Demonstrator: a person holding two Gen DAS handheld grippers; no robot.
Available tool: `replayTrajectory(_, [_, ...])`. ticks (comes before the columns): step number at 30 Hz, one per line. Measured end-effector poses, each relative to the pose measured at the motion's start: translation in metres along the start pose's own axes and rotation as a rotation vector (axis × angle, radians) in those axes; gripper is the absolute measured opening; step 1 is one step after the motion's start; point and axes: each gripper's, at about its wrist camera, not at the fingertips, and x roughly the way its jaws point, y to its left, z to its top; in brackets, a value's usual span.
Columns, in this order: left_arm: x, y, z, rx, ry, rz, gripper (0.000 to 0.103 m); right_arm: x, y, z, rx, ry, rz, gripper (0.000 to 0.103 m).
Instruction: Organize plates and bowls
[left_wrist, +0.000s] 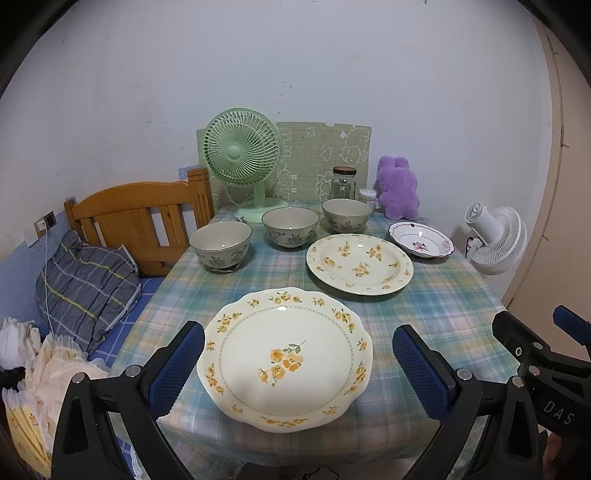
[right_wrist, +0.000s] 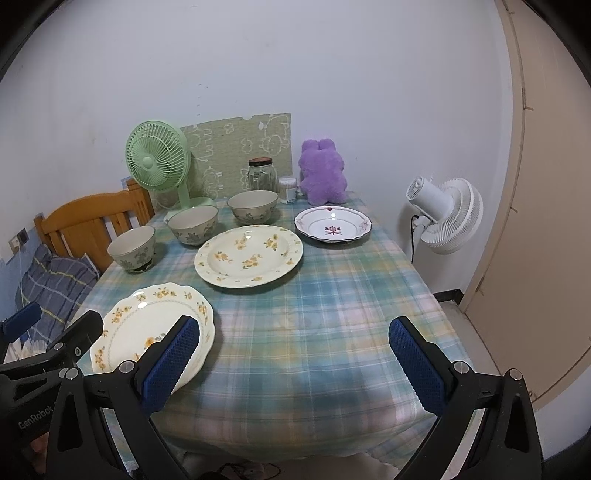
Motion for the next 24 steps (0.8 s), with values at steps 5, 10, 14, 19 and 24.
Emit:
replayTrajectory(5, [-0.0013, -0.0004, -0.0016, 0.009, 0.0, 0.011, 0.1, -0.0024, -0.0005, -0.001, -0.008, -0.007, -0.001, 0.103])
replayTrajectory(10, [-0.0017, 0.0009, -0.001, 0.006, 0.001, 0.011, 0.1, -0.0033, -0.0009, 0.0003, -0.021, -0.011, -0.001, 0.103])
replayTrajectory(14, [-0.0013, 0.0018, -0.001, 0.007, 0.003, 0.009, 0.1, -0.0034, 0.0006, -0.0002, -0.02, -0.01, -0.002, 0.103])
replayTrajectory(19, [-0.0015, 0.0007, -0.0016, 0.007, 0.002, 0.009, 0.1, -0.0042, 0.0028, -0.0015, -0.023, -0.013, -0.002, 0.103])
replayTrajectory(24, [-0.0012, -0.0007, -0.0017, 0.007, 0.001, 0.01, 0.1, -0.0037, 0.0033, -0.0009, -0.024, -0.014, -0.003, 0.103])
